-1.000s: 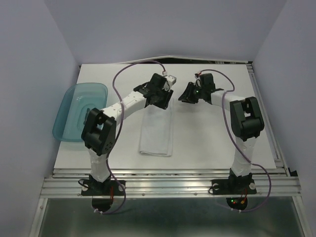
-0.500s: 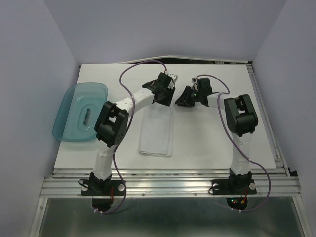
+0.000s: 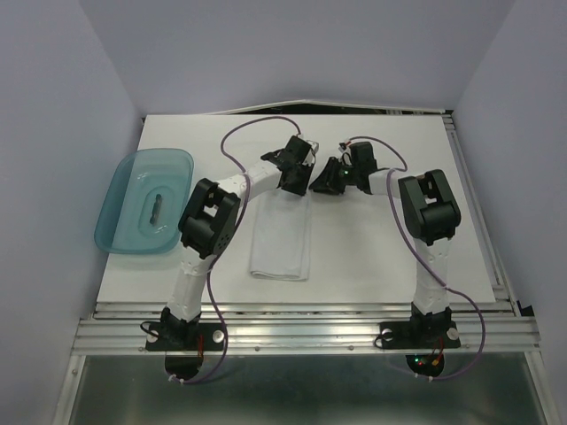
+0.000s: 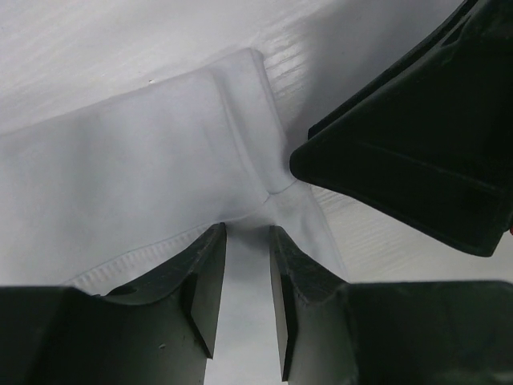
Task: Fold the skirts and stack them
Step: Fold the skirt
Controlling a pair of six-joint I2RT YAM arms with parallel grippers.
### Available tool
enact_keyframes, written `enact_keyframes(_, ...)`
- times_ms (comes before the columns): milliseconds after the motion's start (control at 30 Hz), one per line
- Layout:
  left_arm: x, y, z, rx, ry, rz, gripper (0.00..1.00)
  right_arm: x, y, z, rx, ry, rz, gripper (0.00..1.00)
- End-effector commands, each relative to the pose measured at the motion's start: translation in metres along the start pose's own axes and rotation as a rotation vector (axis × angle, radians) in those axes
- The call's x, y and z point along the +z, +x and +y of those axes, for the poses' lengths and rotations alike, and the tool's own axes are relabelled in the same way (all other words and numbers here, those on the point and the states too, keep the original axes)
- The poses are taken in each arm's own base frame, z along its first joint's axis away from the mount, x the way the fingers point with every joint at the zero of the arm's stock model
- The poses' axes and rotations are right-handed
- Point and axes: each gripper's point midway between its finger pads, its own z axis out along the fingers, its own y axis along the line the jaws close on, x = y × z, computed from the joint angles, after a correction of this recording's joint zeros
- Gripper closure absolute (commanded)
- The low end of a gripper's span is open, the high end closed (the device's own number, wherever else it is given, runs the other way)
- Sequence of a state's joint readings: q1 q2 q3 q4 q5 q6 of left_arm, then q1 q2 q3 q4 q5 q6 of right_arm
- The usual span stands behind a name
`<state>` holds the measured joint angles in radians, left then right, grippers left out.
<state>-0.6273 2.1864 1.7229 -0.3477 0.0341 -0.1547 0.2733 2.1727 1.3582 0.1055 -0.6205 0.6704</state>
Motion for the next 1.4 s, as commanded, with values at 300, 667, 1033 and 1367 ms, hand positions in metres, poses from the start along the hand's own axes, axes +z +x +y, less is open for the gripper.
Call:
enact_keyframes(300,-0.007,-0.026,-0.021,-0.029,0.077,-0.068,0.67,0.014,0.013,-0.009,-0.003,0.014,0.011,0.87)
enact_keyframes(667,0.001,-0.021,-0.02,-0.032,0.063,-0.057,0.62,0.015,0.013,-0.01,0.004,0.015,0.012,0.95)
enact_keyframes(1033,-0.013,-0.028,-0.03,-0.022,0.12,-0.076,1.0,0.018,0.018,-0.01,0.002,0.018,0.022,0.99)
enact_keyframes(1367,-0.035,-0.039,-0.037,-0.036,0.157,-0.113,1.0,0.019,0.021,-0.007,-0.005,0.017,0.02,0.99)
